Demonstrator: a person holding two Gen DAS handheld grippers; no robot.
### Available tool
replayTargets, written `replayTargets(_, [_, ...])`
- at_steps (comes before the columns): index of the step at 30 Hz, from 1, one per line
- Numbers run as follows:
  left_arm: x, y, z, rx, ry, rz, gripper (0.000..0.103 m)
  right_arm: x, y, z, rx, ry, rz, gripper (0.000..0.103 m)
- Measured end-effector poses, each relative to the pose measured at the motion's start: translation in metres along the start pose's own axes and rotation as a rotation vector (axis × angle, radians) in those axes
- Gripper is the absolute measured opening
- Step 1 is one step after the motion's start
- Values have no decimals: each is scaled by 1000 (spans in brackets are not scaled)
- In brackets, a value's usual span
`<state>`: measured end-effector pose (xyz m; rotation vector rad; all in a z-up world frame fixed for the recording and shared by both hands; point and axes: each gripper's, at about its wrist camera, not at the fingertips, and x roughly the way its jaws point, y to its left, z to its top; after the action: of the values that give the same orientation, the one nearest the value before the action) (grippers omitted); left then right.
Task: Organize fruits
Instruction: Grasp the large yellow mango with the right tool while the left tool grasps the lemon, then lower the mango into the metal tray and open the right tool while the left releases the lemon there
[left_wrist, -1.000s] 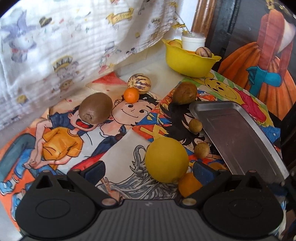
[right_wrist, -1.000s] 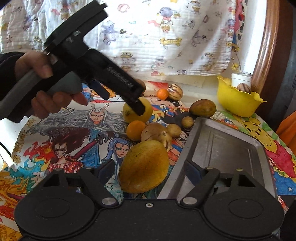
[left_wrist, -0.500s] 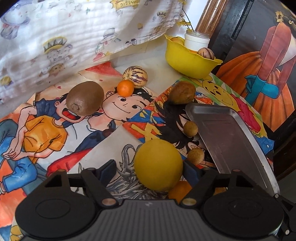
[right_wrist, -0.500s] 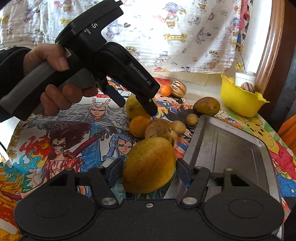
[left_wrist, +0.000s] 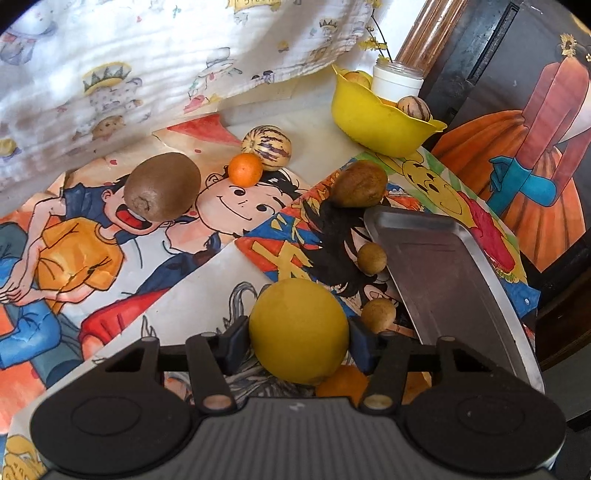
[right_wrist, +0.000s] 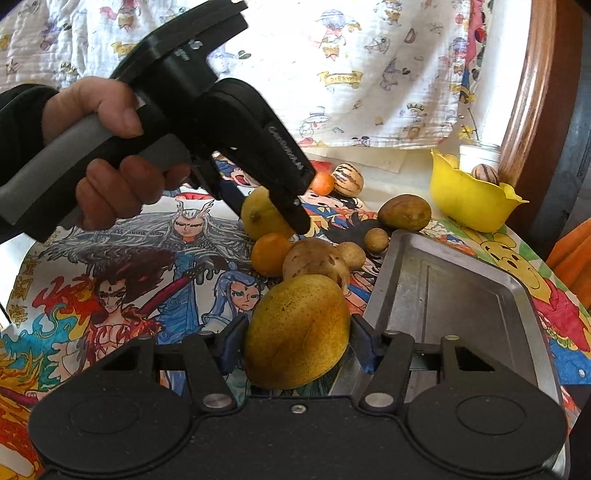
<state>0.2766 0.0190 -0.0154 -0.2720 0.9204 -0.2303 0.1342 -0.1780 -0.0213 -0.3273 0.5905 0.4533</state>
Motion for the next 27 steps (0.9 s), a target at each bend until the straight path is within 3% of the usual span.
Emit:
replayTargets(15, [-42,-13,-13,0,-30,-28,60,-35,-14,2,123,-118,7,60])
replayTargets(21, [-58,-44,9,56,-69,-60,60,-54,-58,17,200,-148,-12,60])
replayTargets(27, [-49,-78,47,102,-84,-72,60,-57,-123,38,215,-138,-54,60])
